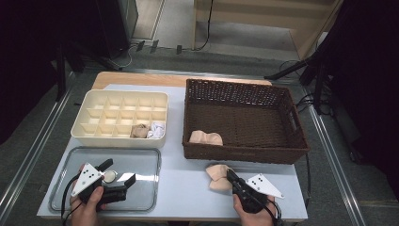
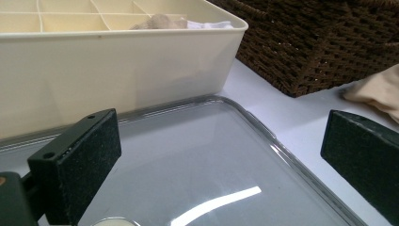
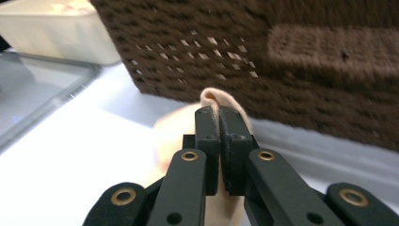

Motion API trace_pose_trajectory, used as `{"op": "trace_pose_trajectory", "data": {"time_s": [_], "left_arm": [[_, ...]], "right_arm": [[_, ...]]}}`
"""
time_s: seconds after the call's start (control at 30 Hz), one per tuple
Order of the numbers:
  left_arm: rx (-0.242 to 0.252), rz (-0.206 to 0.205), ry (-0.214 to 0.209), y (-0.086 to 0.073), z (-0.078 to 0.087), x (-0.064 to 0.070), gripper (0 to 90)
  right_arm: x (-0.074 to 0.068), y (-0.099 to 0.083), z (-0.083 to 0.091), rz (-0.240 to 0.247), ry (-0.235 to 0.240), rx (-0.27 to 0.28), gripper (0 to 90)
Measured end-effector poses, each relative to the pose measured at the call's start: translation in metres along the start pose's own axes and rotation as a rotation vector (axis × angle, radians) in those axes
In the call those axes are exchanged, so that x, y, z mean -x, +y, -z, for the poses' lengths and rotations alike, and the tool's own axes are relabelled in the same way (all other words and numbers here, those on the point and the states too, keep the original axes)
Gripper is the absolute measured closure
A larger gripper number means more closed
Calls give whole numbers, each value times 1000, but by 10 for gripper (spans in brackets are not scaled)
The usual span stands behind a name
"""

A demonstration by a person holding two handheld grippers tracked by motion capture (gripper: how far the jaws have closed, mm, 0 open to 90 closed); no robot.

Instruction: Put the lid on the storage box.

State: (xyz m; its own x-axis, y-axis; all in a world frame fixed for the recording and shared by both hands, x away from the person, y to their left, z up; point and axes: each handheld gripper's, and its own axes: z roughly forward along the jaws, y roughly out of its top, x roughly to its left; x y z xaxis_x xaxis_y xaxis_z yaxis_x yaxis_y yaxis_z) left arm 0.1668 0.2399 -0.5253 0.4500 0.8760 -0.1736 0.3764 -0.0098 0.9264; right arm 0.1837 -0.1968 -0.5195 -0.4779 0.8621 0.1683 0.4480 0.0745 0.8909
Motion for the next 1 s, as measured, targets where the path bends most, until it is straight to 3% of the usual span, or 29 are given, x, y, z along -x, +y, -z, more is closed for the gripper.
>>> {"op": "trace_pose_trajectory", "data": {"time_s": [0.1, 0.27, 0.4, 0.47, 0.6, 0.67, 0.77, 0.83, 1.0], "left_arm": [[0, -3, -2, 0, 0, 1, 0], [0, -4, -5, 0, 0, 2, 0], [-2, -10, -8, 0, 0, 3, 0], [-1, -8, -10, 1, 0, 3, 0], [0, -9, -9, 1, -1, 3, 0], [-2, -13, -10, 1, -1, 3, 0], [-3, -14, -13, 1, -1, 4, 0], [-4, -15, -13, 1, -1, 4, 0], [-4, -15, -12, 1, -1, 5, 0]], "right_arm": [[6, -7, -1, -19, -24, -24, 827], [12, -12, 3, -47, -45, -6, 537], [14, -13, 6, -31, -52, 8, 332], [14, -14, 6, -22, -60, 2, 276], [13, -15, 4, -22, -23, -2, 193], [11, -17, -1, -26, 2, -32, 154], [7, -19, -8, 14, -41, -94, 173], [6, -21, -10, 17, -64, -118, 260], [6, -22, -8, 3, -83, -105, 688]]}}
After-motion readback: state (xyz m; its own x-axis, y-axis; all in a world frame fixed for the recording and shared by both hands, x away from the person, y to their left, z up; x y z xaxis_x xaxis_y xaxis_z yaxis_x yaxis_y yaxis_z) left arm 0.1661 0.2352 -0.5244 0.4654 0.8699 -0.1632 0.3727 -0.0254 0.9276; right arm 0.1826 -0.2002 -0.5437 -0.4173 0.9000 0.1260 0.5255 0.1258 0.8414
